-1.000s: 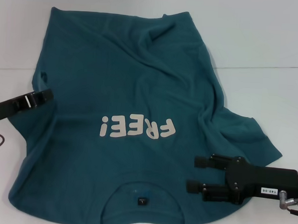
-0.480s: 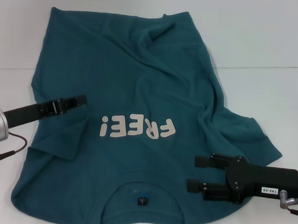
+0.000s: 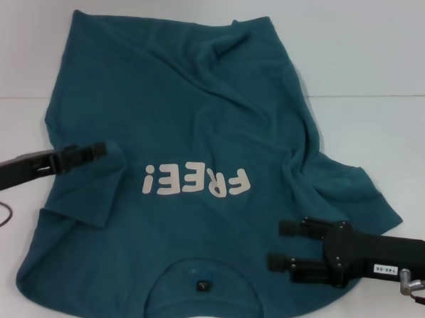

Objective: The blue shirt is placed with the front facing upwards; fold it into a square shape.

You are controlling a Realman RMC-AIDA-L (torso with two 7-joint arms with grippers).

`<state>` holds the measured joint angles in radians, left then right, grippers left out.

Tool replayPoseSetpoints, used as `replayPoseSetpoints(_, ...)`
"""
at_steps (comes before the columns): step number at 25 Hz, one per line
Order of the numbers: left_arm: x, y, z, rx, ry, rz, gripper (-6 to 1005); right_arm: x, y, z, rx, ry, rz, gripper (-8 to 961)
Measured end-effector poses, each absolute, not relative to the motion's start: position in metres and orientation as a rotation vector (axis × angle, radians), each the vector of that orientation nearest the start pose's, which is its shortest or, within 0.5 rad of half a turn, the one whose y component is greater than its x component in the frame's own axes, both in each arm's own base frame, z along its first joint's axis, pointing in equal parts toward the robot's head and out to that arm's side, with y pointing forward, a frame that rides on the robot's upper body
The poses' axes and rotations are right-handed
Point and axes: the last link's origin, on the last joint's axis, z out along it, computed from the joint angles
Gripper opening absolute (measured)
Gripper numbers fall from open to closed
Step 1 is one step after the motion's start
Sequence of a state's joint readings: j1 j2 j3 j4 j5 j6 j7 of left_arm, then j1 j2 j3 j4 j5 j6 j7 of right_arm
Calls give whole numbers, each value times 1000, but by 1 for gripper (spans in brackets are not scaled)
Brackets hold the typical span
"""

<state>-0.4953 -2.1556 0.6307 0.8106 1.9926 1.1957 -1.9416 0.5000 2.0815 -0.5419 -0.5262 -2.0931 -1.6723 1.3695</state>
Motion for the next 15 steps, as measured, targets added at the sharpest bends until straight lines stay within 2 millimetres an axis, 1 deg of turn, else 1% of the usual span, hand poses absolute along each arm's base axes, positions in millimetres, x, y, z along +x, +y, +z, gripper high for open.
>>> replayPoseSetpoints(4,-297,359,25,-2116,-1280,-714,691,279,296,-13,-2739,832,854,885)
replayPoseSetpoints(10,-310,346,27,-2128,-1256,-663,913,278,296,-13,-2740,831,854,885)
replayPoseSetpoints(15,-316,342,23,-2149,-1246,-588,965,277,296,-13,-2741,832,857,885)
